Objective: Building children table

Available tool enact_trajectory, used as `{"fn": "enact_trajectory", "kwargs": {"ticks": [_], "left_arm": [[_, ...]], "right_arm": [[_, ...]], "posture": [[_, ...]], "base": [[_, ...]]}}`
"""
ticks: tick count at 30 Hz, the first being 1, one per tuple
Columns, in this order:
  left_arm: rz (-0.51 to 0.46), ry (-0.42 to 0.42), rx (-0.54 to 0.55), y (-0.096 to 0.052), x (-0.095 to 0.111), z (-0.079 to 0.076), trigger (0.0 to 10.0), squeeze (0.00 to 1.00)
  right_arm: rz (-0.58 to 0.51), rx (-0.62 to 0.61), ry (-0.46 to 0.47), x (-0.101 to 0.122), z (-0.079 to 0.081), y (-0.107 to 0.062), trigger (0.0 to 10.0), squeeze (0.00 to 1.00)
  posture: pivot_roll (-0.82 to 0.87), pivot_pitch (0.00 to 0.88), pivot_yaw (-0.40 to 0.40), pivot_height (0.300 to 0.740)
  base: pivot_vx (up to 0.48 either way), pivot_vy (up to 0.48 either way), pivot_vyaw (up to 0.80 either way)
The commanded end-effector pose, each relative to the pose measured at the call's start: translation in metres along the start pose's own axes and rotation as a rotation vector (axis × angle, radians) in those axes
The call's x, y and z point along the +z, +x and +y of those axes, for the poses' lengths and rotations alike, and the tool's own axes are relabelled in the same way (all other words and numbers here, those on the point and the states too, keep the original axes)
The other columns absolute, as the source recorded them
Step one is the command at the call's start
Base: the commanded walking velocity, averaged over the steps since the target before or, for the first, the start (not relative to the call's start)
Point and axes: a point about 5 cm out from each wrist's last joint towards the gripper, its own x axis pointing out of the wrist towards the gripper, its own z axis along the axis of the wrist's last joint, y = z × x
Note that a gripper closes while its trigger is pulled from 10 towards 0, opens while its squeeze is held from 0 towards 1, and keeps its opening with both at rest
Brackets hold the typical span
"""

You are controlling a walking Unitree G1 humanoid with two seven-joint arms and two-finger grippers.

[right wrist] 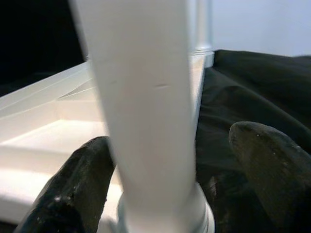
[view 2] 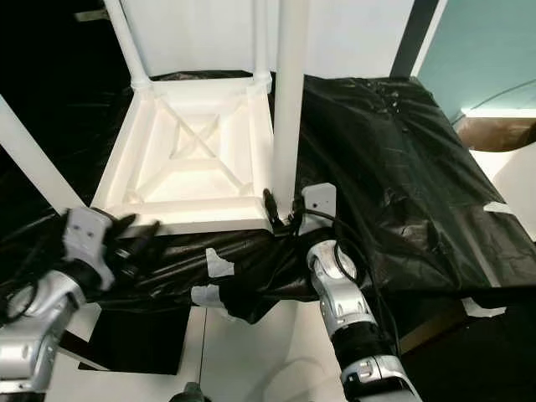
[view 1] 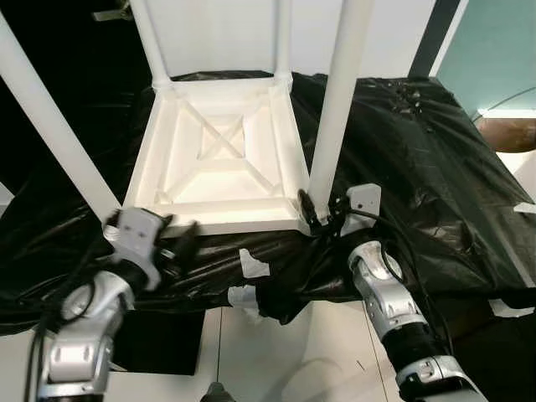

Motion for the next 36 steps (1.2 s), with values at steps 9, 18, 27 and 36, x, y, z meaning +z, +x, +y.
{"fn": "enact_trajectory", "kwargs": {"ticks": [9,18,27,36], "left_arm": [[0.043,-0.013,0.066,-0.03,0.002,0.004,10.0,0.0],[0.145,0.029,0.316,-0.057,-0.005,0.06,10.0,0.0],[0.14,-0.027,0.414,-0.057,-0.005,0.084,10.0,0.48],[0.127,-0.035,0.469,-0.041,-0.007,0.096,10.0,0.84]], "right_arm": [[0.025,0.134,-0.033,-0.007,0.006,-0.025,10.0,0.0],[0.092,0.267,-0.031,-0.014,0.008,-0.044,10.0,0.0],[0.126,0.389,-0.039,-0.014,0.013,-0.051,10.0,0.0],[0.169,0.526,-0.018,-0.015,0.024,-0.057,10.0,0.0]], "posture": [[0.11,0.022,-0.034,0.74],[0.1,0.027,-0.028,0.74],[0.08,0.03,-0.014,0.74],[0.06,0.027,0.001,0.74]], "base": [[0.0,0.0,0.0],[0.0,0.0,0.0],[0.0,0.0,0.0],[0.0,0.0,0.0]]}}
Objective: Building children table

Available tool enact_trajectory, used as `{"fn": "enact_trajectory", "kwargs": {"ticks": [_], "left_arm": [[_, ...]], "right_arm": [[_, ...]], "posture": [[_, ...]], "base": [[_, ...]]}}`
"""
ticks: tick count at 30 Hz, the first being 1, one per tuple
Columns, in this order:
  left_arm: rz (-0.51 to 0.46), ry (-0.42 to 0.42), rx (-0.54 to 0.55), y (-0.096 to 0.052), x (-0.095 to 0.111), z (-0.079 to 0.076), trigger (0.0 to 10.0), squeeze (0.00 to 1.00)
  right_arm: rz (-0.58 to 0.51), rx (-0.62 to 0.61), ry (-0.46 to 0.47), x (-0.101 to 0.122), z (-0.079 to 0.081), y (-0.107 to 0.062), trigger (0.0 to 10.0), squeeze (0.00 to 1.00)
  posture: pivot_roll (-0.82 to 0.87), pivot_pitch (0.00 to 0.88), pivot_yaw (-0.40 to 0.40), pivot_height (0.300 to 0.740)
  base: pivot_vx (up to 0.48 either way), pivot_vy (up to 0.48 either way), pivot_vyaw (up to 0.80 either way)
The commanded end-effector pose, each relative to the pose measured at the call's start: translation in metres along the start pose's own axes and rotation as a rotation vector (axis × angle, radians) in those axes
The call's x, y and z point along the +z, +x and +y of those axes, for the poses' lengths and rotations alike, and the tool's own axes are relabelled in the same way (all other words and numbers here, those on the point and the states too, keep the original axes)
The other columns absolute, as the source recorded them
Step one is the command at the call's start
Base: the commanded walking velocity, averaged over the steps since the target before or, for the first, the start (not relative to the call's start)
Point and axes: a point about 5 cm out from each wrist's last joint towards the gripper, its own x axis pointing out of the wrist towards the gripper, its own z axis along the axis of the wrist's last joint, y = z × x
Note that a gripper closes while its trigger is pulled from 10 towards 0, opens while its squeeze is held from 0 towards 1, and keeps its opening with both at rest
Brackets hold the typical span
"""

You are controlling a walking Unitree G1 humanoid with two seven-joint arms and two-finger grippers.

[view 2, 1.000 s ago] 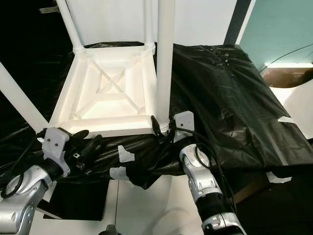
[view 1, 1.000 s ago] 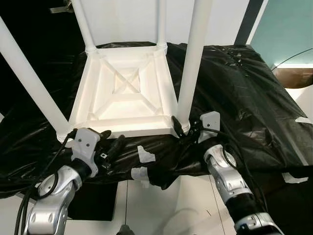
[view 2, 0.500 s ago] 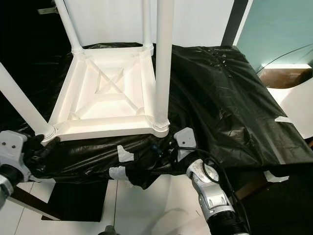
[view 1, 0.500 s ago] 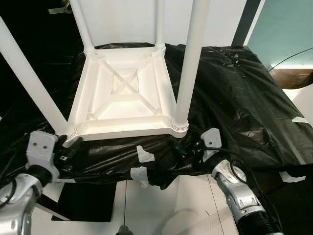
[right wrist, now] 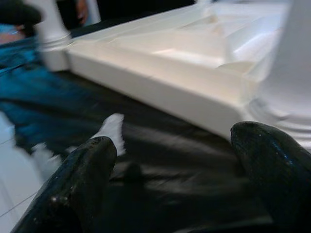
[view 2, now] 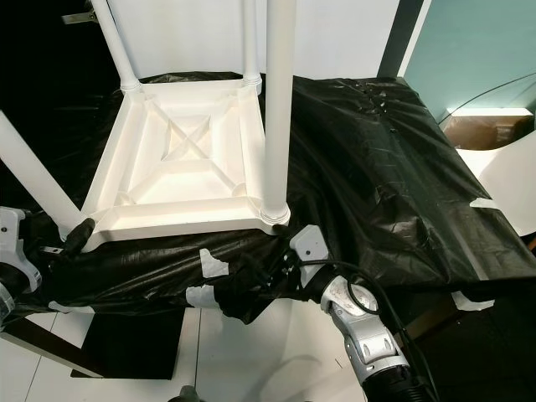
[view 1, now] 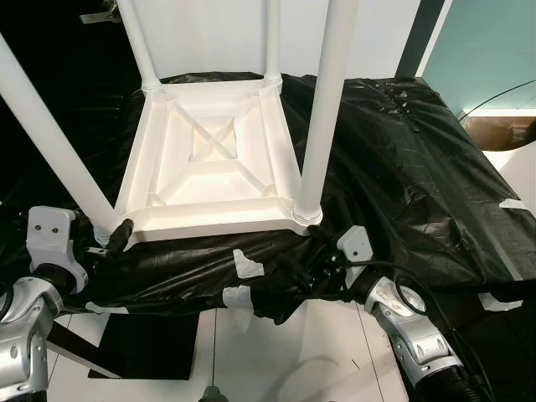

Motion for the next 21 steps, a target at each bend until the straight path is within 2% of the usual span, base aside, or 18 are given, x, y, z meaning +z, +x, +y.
{"fn": "enact_trajectory", "kwargs": {"ticks": [1,5,6,8,12,14,16,19,21], "left_arm": [[0.01,0.017,0.124,0.005,-0.002,0.007,10.0,0.0],[0.006,0.027,0.141,0.009,-0.001,0.01,10.0,0.0],[0.003,0.025,0.152,0.015,0.001,0.011,10.0,0.0],[0.002,0.023,0.154,0.017,0.001,0.012,10.0,0.0],[-0.02,0.012,0.152,0.03,0.004,0.009,10.0,0.0],[-0.02,0.012,0.152,0.03,0.004,0.009,10.0,0.0],[-0.033,-0.032,0.147,0.046,0.004,0.005,10.0,0.0],[-0.038,-0.06,0.143,0.054,0.004,0.002,10.0,0.0],[-0.045,-0.103,0.121,0.065,0.003,-0.003,10.0,0.0]], "right_arm": [[0.009,0.03,0.016,-0.001,0.004,-0.001,10.0,0.0],[0.01,0.034,0.017,-0.001,0.004,-0.001,10.0,0.0],[0.011,0.036,0.02,-0.001,0.004,0.001,10.0,0.0],[0.011,0.037,0.02,-0.001,0.004,0.001,10.0,0.0],[0.009,0.045,0.02,0.0,0.005,0.004,10.0,0.0],[0.009,0.045,0.02,0.0,0.005,0.004,10.0,0.0],[0.005,0.048,0.02,0.002,0.005,0.008,10.0,0.0],[0.003,0.048,0.02,0.002,0.005,0.009,10.0,0.0],[-0.002,0.046,0.021,0.004,0.005,0.011,10.0,0.0]], "posture": [[0.06,0.027,0.001,0.74],[0.06,0.025,0.001,0.74],[0.06,0.022,0.006,0.74],[0.06,0.022,0.006,0.74],[0.05,0.016,0.011,0.74],[0.05,0.016,0.011,0.74],[0.05,0.012,0.013,0.74],[0.05,0.01,0.012,0.74],[0.05,0.011,0.013,0.74]], "base": [[0.0,0.0,0.0],[0.0,0.0,0.0],[0.0,0.0,0.0],[0.0,0.0,0.0],[0.0,0.0,0.0],[0.0,0.0,0.0],[0.0,0.0,0.0],[0.0,0.0,0.0],[0.0,0.0,0.0]]}}
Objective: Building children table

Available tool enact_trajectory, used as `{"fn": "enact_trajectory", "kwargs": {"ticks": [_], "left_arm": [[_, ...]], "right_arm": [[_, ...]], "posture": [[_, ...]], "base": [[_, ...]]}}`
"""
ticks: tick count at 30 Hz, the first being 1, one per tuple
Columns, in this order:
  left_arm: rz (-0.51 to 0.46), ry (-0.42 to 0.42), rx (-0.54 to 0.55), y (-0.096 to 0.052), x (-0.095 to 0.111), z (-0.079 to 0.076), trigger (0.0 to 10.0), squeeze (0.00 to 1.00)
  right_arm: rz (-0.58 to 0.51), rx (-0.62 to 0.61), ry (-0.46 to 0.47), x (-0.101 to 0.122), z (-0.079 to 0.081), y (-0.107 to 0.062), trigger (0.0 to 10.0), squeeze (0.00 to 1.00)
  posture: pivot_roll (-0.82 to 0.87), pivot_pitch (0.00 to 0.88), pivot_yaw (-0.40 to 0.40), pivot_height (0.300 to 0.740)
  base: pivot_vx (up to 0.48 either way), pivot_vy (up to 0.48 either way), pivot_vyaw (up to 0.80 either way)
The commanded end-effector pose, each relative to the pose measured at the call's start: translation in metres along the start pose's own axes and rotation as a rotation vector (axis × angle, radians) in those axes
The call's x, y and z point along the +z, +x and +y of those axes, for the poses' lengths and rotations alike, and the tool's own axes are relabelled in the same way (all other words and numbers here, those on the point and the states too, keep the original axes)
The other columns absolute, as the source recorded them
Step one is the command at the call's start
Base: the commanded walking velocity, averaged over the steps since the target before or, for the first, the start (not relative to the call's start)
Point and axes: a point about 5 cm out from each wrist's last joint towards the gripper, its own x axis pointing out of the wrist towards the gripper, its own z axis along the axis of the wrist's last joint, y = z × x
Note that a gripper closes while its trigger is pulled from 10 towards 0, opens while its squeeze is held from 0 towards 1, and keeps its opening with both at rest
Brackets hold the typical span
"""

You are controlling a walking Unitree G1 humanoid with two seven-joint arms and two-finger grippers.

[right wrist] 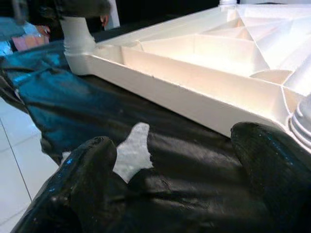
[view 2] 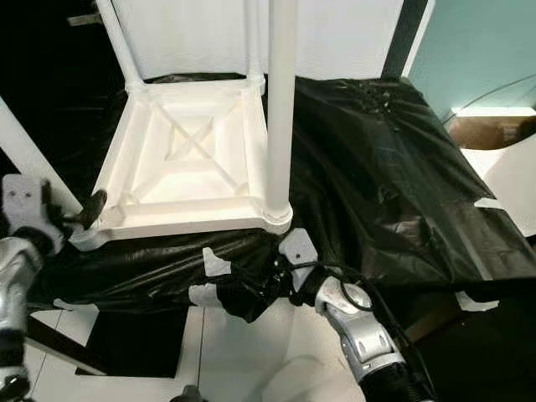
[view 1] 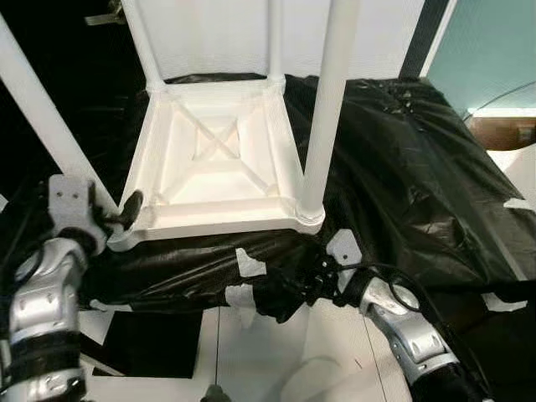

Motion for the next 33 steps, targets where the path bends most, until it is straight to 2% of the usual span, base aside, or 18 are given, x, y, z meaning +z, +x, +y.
{"fn": "enact_trajectory", "kwargs": {"ticks": [1,2,3,4,5,6,14,18,19,20,21,22,26,27,28,29,30,33], "left_arm": [[0.02,-0.01,0.0,0.003,-0.006,-0.001,10.0,0.0],[0.024,-0.034,-0.011,0.006,-0.007,-0.003,5.3,0.0],[0.03,-0.037,-0.006,0.01,-0.01,-0.004,3.3,0.0],[0.03,-0.037,-0.006,0.01,-0.01,-0.004,3.3,0.0],[0.04,-0.058,-0.001,0.013,-0.012,-0.004,2.2,0.0],[0.032,-0.094,0.011,0.015,-0.012,-0.004,0.0,0.0],[-0.022,-0.188,0.005,0.02,-0.006,-0.005,0.0,0.0],[-0.04,-0.237,-0.001,0.021,-0.006,-0.009,0.0,0.0],[-0.04,-0.237,-0.001,0.021,-0.006,-0.009,0.0,0.0],[-0.041,-0.244,-0.011,0.021,-0.006,-0.012,4.2,0.0],[-0.041,-0.244,-0.011,0.021,-0.006,-0.012,4.2,0.0],[-0.041,-0.247,-0.02,0.02,-0.006,-0.014,10.0,0.0],[-0.054,-0.274,-0.042,0.019,-0.004,-0.02,10.0,0.0],[-0.072,-0.286,-0.055,0.017,-0.002,-0.025,8.4,0.0],[-0.086,-0.3,-0.064,0.015,0.0,-0.028,5.3,0.0],[-0.103,-0.317,-0.072,0.013,0.003,-0.031,0.0,0.0],[-0.103,-0.317,-0.072,0.013,0.003,-0.031,0.0,0.0],[-0.126,-0.357,-0.108,0.009,0.008,-0.043,0.0,0.0]], "right_arm": [[0.016,-0.006,0.01,-0.003,-0.002,-0.001,10.0,0.0],[0.015,-0.007,0.01,-0.002,-0.001,-0.001,10.0,0.0],[0.014,-0.012,0.01,-0.002,-0.002,0.0,10.0,0.0],[0.014,-0.012,0.01,-0.002,-0.002,0.0,10.0,0.0],[0.014,-0.014,0.01,-0.002,-0.002,0.0,10.0,0.0],[0.008,-0.02,0.003,-0.001,-0.002,0.0,10.0,0.0],[-0.022,-0.059,-0.104,0.011,-0.008,0.005,10.0,0.0],[-0.014,-0.11,-0.236,0.017,-0.015,0.014,10.0,0.0],[-0.014,-0.11,-0.236,0.017,-0.015,0.014,10.0,0.0],[0.003,-0.114,-0.286,0.017,-0.016,0.016,10.0,0.0],[0.003,-0.114,-0.286,0.017,-0.016,0.016,10.0,0.0],[0.015,-0.113,-0.316,0.016,-0.017,0.018,10.0,0.0],[0.049,-0.121,-0.378,0.015,-0.02,0.024,10.0,0.0],[0.067,-0.121,-0.417,0.014,-0.021,0.026,10.0,0.0],[0.082,-0.119,-0.445,0.013,-0.022,0.028,10.0,0.0],[0.1,-0.119,-0.479,0.012,-0.024,0.03,10.0,0.0],[0.1,-0.119,-0.479,0.012,-0.024,0.03,10.0,0.0],[0.137,-0.112,-0.574,0.01,-0.028,0.033,10.0,0.0]], "posture": [[0.05,0.011,0.013,0.74],[0.05,0.011,0.013,0.74],[0.05,0.011,0.012,0.74],[0.05,0.011,0.012,0.74],[0.04,0.011,0.014,0.74],[0.04,0.01,0.017,0.74],[0.03,0.008,0.024,0.74],[0.03,0.009,0.016,0.74],[0.03,0.009,0.016,0.74],[0.03,0.009,0.014,0.74],[0.03,0.009,0.014,0.74],[0.03,0.009,0.013,0.74],[0.04,0.009,0.004,0.74],[0.04,0.01,0.0,0.74],[0.05,0.011,-0.002,0.74],[0.05,0.014,-0.009,0.74],[0.05,0.014,-0.009,0.74],[0.06,0.021,-0.021,0.74]], "base": [[0.0,0.0,0.0],[0.0,0.0,0.0],[0.0,0.0,0.0],[0.0,0.0,0.0],[0.0,0.0,0.0],[0.0,0.0,0.0],[0.0,0.0,0.0],[0.0,0.0,0.0],[0.0,0.0,0.0],[0.0,0.0,0.0],[0.0,0.0,0.0],[0.0,0.0,0.0],[0.0,0.0,0.0],[0.0,0.0,0.0],[0.0,0.0,0.0],[0.0,0.0,0.0],[0.0,0.0,0.0],[0.0,0.0,0.0]]}}
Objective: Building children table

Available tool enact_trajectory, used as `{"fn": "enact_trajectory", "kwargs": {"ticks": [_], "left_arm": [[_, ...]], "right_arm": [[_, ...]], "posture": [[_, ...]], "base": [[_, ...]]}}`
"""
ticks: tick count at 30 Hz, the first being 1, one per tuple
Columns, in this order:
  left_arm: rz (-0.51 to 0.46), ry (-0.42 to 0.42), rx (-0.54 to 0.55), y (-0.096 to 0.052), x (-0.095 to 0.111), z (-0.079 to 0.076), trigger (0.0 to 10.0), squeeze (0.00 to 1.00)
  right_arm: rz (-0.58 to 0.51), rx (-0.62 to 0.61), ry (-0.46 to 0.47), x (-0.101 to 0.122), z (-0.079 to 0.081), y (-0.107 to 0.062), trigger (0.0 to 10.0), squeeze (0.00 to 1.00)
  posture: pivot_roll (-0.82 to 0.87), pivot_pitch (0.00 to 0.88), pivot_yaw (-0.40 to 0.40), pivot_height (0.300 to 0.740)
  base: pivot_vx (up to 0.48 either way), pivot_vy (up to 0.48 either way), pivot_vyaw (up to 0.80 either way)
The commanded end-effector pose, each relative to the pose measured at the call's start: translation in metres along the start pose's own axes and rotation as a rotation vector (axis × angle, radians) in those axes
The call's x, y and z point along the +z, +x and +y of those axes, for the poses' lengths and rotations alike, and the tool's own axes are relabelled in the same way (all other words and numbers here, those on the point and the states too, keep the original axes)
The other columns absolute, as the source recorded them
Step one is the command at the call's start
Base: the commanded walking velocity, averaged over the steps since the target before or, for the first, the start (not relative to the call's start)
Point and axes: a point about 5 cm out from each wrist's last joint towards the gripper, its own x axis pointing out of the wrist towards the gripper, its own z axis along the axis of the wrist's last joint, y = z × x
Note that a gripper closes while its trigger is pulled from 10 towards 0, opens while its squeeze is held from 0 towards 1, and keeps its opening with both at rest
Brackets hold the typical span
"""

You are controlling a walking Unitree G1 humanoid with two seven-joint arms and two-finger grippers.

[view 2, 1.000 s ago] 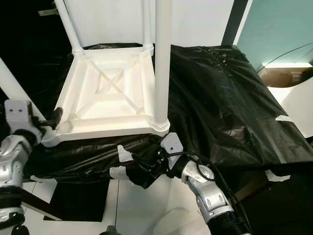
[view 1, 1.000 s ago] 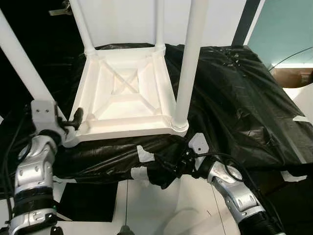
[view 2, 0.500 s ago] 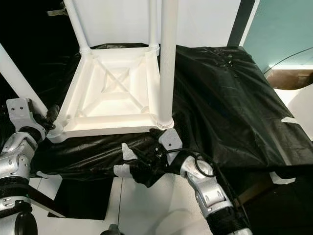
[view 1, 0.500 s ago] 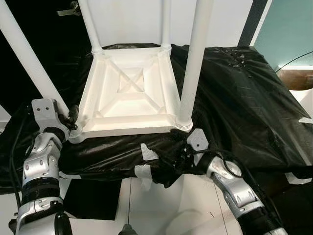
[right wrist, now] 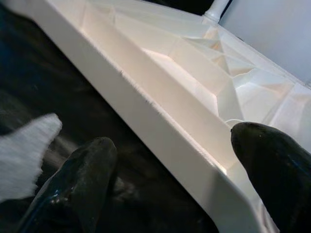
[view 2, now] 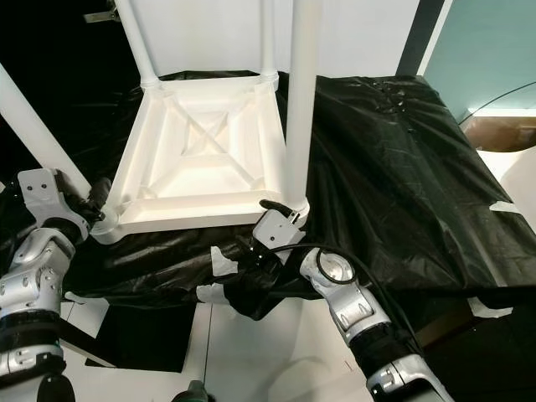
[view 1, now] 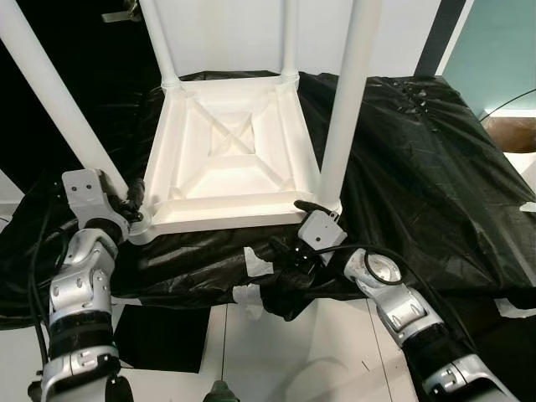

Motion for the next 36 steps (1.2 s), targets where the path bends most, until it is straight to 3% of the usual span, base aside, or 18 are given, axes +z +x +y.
{"fn": "enact_trajectory", "kwargs": {"ticks": [1,3,4,6,7,10,11,12,15,20,23,27,36], "left_arm": [[-0.061,-0.137,-0.131,0.001,0.008,-0.025,0.0,0.0],[-0.062,-0.141,-0.143,0.0,0.009,-0.029,0.4,0.0],[-0.068,-0.155,-0.153,-0.001,0.01,-0.033,10.0,0.0],[-0.077,-0.169,-0.159,-0.002,0.012,-0.036,9.9,0.0],[-0.091,-0.195,-0.162,-0.004,0.015,-0.039,8.6,0.0],[-0.093,-0.199,-0.162,-0.008,0.016,-0.042,8.3,0.0],[-0.093,-0.199,-0.162,-0.008,0.016,-0.042,8.3,0.0],[-0.088,-0.193,-0.162,-0.009,0.017,-0.043,10.0,0.0],[-0.087,-0.186,-0.17,-0.012,0.017,-0.045,10.0,0.0],[-0.064,-0.142,-0.215,-0.021,0.017,-0.056,10.0,0.0],[-0.064,-0.137,-0.225,-0.022,0.017,-0.058,10.0,0.0],[-0.056,-0.127,-0.249,-0.026,0.016,-0.063,10.0,0.0],[-0.057,-0.141,-0.291,-0.031,0.02,-0.073,10.0,0.0]], "right_arm": [[0.025,0.012,-0.083,-0.005,0.001,0.001,10.0,0.0],[0.029,0.014,-0.115,-0.006,0.0,0.002,10.0,0.0],[0.037,0.012,-0.149,-0.007,-0.001,0.003,10.0,0.0],[0.047,0.015,-0.174,-0.008,-0.002,0.005,10.0,0.0],[0.055,0.008,-0.237,-0.009,-0.005,0.006,10.0,0.0],[0.063,-0.004,-0.312,-0.01,-0.008,0.009,10.0,0.0],[0.063,-0.004,-0.312,-0.01,-0.008,0.009,10.0,0.0],[0.069,-0.01,-0.349,-0.011,-0.009,0.01,10.0,0.0],[0.081,-0.031,-0.399,-0.012,-0.013,0.012,10.0,0.0],[0.142,-0.105,-0.619,-0.02,-0.03,0.02,10.0,0.0],[0.145,-0.116,-0.653,-0.02,-0.032,0.021,10.0,0.0],[0.17,-0.156,-0.788,-0.024,-0.042,0.027,10.0,0.0],[0.173,-0.203,-0.903,-0.024,-0.047,0.039,10.0,0.0]], "posture": [[0.06,0.026,-0.024,0.74],[0.06,0.027,-0.025,0.74],[0.06,0.028,-0.028,0.74],[0.06,0.028,-0.028,0.74],[0.06,0.03,-0.031,0.74],[0.06,0.032,-0.03,0.74],[0.06,0.032,-0.03,0.74],[0.06,0.032,-0.03,0.74],[0.06,0.032,-0.03,0.74],[0.07,0.033,-0.034,0.74],[0.07,0.034,-0.036,0.74],[0.07,0.032,-0.037,0.74],[0.07,0.034,-0.036,0.74]], "base": [[0.0,0.0,0.0],[0.0,0.0,0.0],[0.0,0.0,0.0],[0.0,0.0,0.0],[0.0,0.0,0.0],[0.0,0.0,0.0],[0.0,0.0,0.0],[0.0,0.0,0.0],[0.0,0.0,0.0],[0.0,0.0,0.0],[0.0,0.0,0.0],[0.0,0.0,0.0],[0.0,0.0,0.0]]}}
